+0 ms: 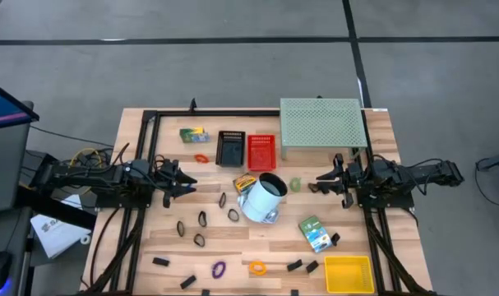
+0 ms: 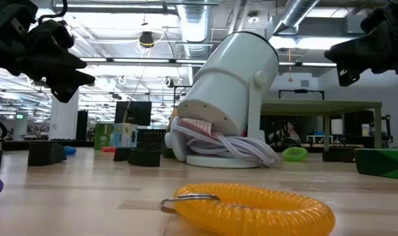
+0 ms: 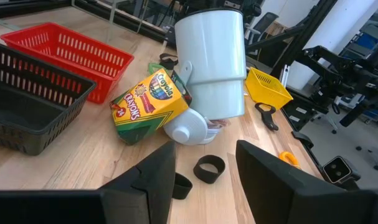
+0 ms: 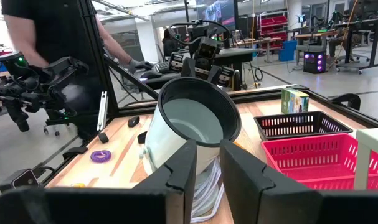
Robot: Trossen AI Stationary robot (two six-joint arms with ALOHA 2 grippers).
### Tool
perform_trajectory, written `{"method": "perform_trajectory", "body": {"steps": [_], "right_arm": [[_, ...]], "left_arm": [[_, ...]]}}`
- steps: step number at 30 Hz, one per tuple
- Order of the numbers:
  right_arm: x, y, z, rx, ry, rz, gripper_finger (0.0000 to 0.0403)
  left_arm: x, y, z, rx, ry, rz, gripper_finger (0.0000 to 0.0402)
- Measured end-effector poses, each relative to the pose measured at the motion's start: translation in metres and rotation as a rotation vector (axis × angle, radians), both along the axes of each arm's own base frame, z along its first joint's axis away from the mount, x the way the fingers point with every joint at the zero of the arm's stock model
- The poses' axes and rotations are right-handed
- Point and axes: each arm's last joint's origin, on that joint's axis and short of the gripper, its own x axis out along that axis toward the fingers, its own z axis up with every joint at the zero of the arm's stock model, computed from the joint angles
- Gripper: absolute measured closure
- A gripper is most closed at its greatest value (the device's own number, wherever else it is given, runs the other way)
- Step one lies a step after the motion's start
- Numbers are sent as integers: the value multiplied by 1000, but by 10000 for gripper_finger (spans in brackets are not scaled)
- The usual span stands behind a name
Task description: Pick & Place Office Desk Supplies
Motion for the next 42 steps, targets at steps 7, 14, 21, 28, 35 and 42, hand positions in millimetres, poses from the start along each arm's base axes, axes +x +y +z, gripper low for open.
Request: {"method": "perform_trajectory", "body": {"steps": [7, 14, 21, 28, 35, 42], "right_arm": [[0, 0, 0, 0, 0, 0, 333], [0, 0, 0, 0, 0, 0, 333], [0, 0, 0, 0, 0, 0, 333], [0, 0, 0, 0, 0, 0, 333], [0, 0, 0, 0, 0, 0, 333], [0, 0, 0, 0, 0, 0, 333]], "left_arm": [[0, 0, 0, 0, 0, 0, 238], [0, 0, 0, 0, 0, 0, 238], [0, 0, 0, 0, 1, 0, 238], [1, 0, 5, -5, -49, 1, 238], [2, 1, 16, -329, -160, 81, 238], [1, 1, 30, -447, -303, 61, 238]]}}
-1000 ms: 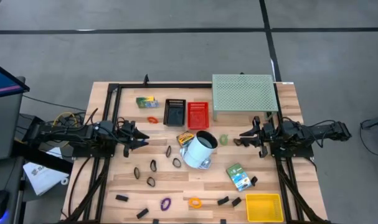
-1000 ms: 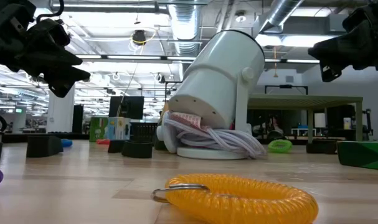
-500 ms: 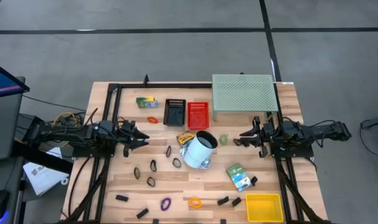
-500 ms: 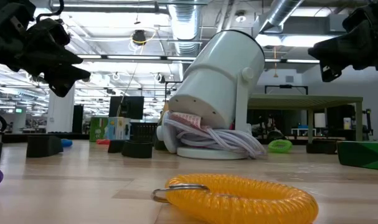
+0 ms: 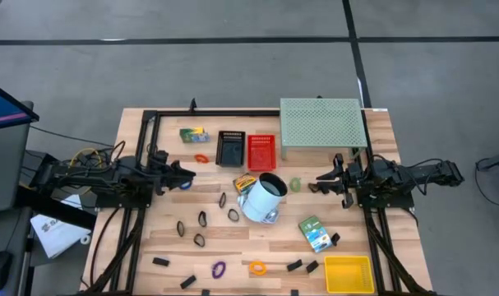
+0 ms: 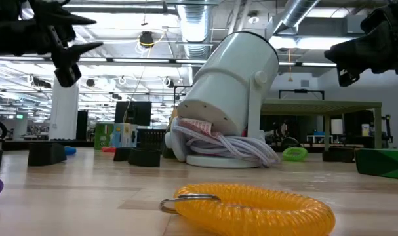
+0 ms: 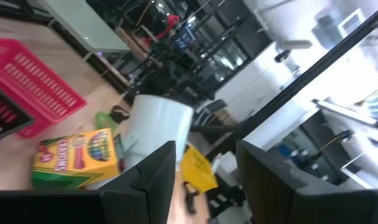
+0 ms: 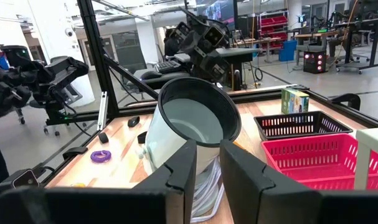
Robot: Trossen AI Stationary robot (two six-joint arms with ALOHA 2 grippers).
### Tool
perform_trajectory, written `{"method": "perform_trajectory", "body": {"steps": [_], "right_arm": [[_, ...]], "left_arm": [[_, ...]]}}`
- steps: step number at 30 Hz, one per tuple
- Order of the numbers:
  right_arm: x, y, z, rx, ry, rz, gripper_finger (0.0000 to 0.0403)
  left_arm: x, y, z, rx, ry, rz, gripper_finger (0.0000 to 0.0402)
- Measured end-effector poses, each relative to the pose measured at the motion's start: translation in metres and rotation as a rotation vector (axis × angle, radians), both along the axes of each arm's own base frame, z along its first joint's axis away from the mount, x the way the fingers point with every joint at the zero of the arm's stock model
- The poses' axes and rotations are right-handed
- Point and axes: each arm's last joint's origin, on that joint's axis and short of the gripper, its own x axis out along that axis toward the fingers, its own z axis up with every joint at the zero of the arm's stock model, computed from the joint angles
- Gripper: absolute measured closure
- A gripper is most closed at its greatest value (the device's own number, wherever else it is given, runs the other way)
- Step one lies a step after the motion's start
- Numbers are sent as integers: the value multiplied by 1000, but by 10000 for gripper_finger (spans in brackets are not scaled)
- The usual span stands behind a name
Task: Pick & Place Office Desk Supplies
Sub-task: Put the crayon box into the black bin
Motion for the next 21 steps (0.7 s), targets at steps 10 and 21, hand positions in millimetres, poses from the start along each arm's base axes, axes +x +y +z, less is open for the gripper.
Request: {"method": "perform_trajectory", "body": {"steps": [10, 21], "right_arm": [[0, 0, 0, 0, 0, 0, 333], [-2, -2, 17, 83, -175, -22, 333]], "left_arm": [[0, 0, 2, -53, -22, 5, 238], [3, 4, 3, -339, -58, 96, 238]]}}
